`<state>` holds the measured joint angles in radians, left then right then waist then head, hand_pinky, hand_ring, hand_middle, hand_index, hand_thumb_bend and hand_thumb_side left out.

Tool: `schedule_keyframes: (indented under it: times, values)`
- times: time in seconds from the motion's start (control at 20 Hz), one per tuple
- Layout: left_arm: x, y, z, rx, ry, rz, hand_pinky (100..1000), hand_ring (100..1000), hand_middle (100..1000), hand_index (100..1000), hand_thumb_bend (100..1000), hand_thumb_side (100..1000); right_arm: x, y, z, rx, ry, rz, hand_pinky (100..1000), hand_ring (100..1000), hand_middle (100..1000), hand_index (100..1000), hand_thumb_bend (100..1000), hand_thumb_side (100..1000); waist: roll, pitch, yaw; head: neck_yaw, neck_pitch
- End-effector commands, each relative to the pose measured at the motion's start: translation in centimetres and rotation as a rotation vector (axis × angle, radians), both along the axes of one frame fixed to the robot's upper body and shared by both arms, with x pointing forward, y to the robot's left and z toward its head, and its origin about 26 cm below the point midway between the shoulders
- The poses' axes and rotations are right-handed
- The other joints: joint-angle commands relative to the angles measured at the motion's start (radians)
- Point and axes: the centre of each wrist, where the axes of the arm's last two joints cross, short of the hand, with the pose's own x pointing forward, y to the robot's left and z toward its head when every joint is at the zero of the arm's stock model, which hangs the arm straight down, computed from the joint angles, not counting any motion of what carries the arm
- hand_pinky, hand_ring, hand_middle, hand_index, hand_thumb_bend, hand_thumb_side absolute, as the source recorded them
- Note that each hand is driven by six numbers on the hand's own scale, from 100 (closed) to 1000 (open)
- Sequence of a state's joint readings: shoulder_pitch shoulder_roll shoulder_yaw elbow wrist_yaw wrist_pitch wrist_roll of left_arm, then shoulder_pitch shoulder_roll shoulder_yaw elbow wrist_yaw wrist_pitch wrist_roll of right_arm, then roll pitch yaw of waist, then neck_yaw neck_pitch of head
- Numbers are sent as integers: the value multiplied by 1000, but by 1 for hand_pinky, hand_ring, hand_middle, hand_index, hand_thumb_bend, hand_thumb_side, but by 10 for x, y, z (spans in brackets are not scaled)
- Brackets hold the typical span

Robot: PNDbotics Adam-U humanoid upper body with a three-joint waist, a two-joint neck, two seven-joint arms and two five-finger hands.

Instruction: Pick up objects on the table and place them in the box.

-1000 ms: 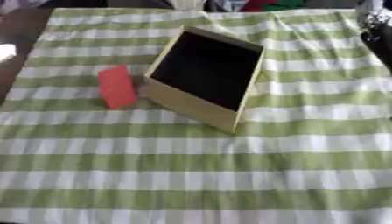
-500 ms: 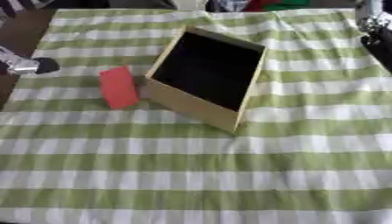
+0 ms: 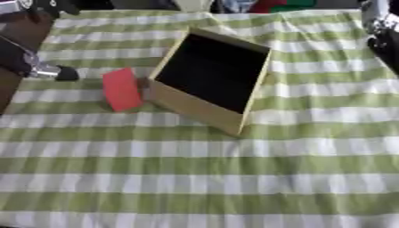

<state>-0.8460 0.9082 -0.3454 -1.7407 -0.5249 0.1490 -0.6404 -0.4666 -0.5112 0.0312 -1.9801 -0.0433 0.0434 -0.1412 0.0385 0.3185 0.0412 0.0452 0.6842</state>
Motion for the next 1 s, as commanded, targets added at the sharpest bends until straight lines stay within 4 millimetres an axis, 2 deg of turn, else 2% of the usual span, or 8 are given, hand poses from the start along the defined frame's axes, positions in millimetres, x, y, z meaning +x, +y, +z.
schedule_keyframes:
  times: [0.05, 0.1, 0.25, 0.5, 0.65, 0.85, 1.0]
  values:
    - [4, -1, 11, 51, 6, 5, 712, 845, 855, 929, 702, 572, -4, -2, 9, -21, -29, 4, 901, 752, 714, 881, 100, 512, 2, -20, 0, -5, -1]
    - [7, -2, 11, 57, 20, 1, 753, 858, 866, 929, 693, 573, -4, -2, 9, -20, -27, 4, 901, 752, 714, 881, 100, 515, 2, -20, 0, -5, 0]
    - [17, -5, 13, 77, 64, 8, 764, 872, 873, 923, 694, 567, -4, -2, 8, -20, -23, 4, 901, 752, 714, 881, 100, 517, 4, -18, 2, -5, 6]
    - [36, -14, 15, 129, 85, 19, 736, 856, 850, 905, 737, 643, -4, -1, 7, -21, -17, 6, 901, 751, 713, 881, 100, 519, 7, -18, 4, -6, 13]
    - [49, -17, 14, 144, 105, 33, 741, 853, 846, 899, 758, 643, -4, -1, 7, -20, -14, 8, 901, 751, 713, 882, 100, 523, 8, -18, 3, -4, 16]
    - [67, -18, 10, 154, 142, 54, 751, 849, 843, 896, 762, 654, -4, -1, 6, -17, -10, 8, 902, 751, 713, 882, 100, 526, 10, -21, 1, 1, 21]
    - [77, -18, 8, 145, 166, 57, 795, 837, 835, 889, 758, 669, -4, 0, 6, -15, -10, 11, 901, 751, 713, 882, 100, 524, 10, -23, 0, 5, 23]
